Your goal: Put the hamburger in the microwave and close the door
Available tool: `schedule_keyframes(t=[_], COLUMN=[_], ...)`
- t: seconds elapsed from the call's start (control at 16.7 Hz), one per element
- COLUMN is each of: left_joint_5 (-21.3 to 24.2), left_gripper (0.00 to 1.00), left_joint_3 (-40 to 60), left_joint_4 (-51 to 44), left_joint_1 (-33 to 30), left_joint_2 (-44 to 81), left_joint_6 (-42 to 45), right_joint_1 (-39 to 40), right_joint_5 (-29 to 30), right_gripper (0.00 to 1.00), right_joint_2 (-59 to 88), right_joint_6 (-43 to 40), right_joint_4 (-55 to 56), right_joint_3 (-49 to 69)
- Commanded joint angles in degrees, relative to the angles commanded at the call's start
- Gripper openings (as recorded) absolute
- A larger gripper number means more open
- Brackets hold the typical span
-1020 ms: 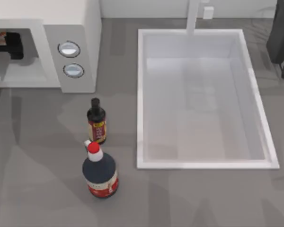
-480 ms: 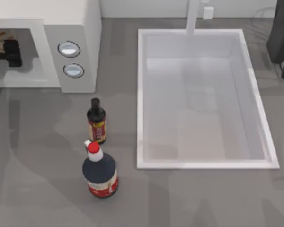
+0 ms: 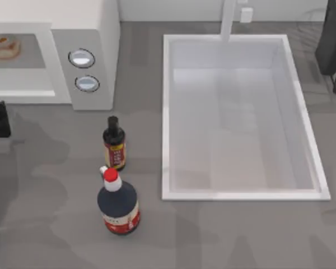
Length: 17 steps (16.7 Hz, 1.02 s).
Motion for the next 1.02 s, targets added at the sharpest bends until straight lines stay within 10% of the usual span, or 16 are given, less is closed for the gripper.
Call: schedule_keyframes(t=[0.66, 1.02], left_joint_5=[1.8, 1.7], left_gripper=[1.0, 1.0], left_joint_3=[-11.0, -7.4], left_joint_4=[5.4, -7.3], left_joint_1=[2.1, 2.0], left_joint_2=[-6.6, -16.0], left_joint_6=[1.0, 1.0], right_joint_1=[0.0, 0.0], right_joint_5=[0.0, 0.0], right_gripper=[1.0, 1.0], right_joint_2=[0.0, 0.0], right_joint_6=[0.0, 0.0], right_joint_4=[0.0, 0.0], right_joint_3=[0.0, 0.0])
